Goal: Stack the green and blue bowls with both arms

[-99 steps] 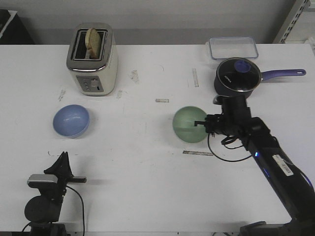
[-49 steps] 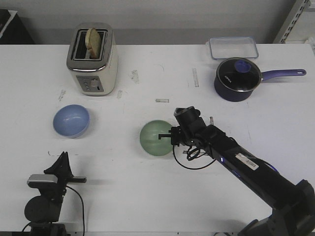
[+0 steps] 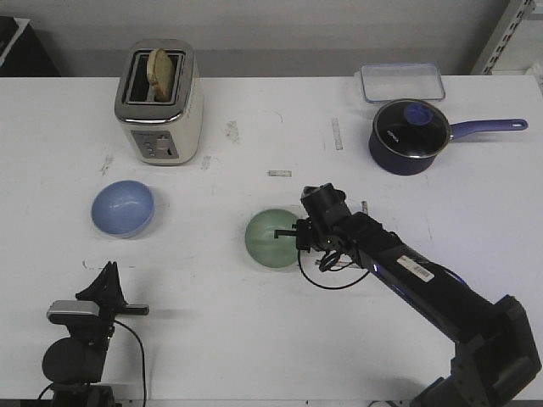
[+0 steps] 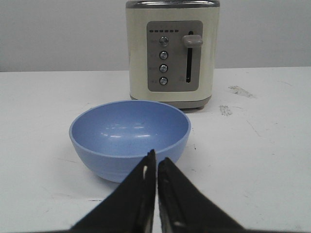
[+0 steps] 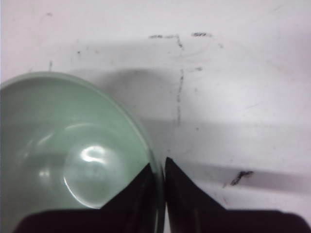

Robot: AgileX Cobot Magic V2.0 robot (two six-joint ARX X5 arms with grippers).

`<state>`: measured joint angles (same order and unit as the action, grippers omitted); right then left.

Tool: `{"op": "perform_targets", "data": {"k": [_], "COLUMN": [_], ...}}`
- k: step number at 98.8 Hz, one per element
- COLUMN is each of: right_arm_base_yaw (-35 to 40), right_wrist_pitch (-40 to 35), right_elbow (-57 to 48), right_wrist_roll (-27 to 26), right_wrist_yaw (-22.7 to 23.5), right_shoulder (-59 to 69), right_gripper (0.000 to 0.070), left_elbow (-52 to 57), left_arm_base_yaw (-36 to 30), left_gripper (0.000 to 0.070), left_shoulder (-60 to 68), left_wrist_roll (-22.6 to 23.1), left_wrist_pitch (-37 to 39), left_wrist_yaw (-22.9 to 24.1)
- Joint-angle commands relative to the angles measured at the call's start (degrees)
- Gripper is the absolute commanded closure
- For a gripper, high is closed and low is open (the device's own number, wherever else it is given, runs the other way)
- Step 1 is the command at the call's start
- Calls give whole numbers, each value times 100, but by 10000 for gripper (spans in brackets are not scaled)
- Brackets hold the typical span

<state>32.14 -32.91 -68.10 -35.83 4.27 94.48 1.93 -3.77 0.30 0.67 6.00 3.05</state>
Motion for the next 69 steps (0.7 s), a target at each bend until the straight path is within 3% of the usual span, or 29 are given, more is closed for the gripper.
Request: {"op": "perform_targets", "data": {"k": [1,8,17,41,62,69], "right_arm_base_yaw": [39,28,-44,-369,-817,-1012], "right_wrist_pitch": [81,136,166,256,522,850], "right_elbow": [-90,-90,-90,-90,96,330], "right_wrist_roll": [-35,-33,0,669,1982,2535], "right_wrist_yaw": [-26,-26,-24,-28,-391,-444], "right_shoulder": [57,33,-85,-667,-1416,-1768], "right_gripper": [613,530,477,470,475,524], "left_elbow": [-122,-122,-122,-122,-122,-122], "left_arm_base_yaw": [7,7,7,7,7,7], "left_gripper": [699,699,699,699,699,699], "left_shoulder": [-11,-11,-11,-11,-11,-11], "left_wrist_roll": [-2,0,-2,-2,-2,-2], "left_wrist_pitch": [94,94,94,94,94,94], "left_wrist_yaw": [-4,-4,-4,-4,-4,-4]}}
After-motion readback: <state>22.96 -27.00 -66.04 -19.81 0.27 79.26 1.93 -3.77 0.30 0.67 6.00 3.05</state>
